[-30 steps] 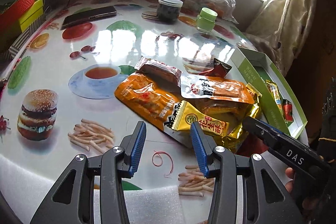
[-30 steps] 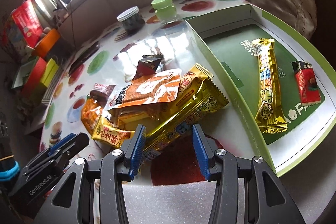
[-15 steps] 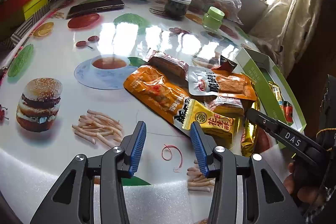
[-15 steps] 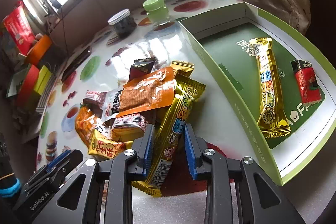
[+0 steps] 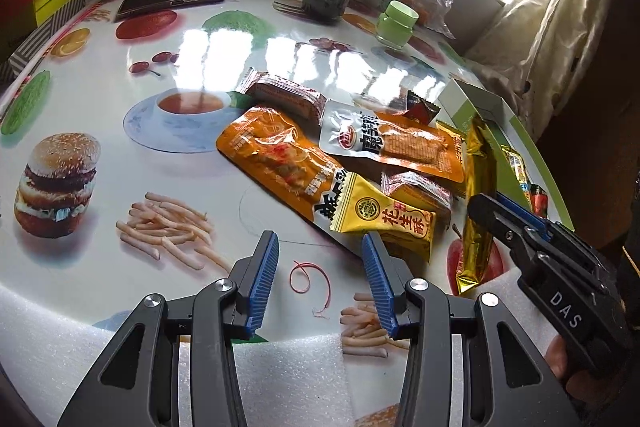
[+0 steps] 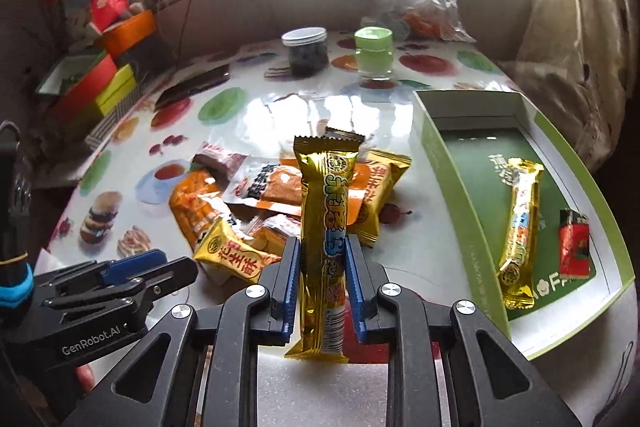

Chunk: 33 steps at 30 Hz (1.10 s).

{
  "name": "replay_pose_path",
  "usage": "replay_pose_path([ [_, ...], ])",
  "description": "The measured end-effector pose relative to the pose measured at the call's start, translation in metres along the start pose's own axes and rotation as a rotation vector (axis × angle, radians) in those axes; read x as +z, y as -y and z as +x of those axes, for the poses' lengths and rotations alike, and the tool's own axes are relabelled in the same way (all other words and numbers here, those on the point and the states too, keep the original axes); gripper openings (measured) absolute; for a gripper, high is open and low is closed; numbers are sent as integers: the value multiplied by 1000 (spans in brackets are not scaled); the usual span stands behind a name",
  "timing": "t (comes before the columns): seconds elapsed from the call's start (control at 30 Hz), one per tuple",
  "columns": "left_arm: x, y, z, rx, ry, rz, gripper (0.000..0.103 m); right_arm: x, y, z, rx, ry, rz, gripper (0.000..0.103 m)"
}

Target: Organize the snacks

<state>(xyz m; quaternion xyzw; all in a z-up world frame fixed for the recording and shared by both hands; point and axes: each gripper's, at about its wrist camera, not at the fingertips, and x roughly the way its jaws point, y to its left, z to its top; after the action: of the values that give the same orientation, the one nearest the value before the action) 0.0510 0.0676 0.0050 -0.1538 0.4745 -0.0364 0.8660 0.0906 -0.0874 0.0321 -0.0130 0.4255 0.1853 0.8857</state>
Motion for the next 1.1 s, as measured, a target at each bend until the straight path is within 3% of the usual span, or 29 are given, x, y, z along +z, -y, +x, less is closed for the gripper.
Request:
replay_pose_path([
  [0.5,1,6,6,-47,-40,-30,45,2,-15,19,61,-58,-130,21],
  [0.7,4,4,5,-60,-42,-56,45,4,-6,20,140,-66,-50,20],
  [0.83,8,11,8,-86,-54,-62,45,5,4,14,87,-33,-23,20],
  [1.1,12,27,20,-67,-96,-86,45,6,16,-4,102,43,20,21],
])
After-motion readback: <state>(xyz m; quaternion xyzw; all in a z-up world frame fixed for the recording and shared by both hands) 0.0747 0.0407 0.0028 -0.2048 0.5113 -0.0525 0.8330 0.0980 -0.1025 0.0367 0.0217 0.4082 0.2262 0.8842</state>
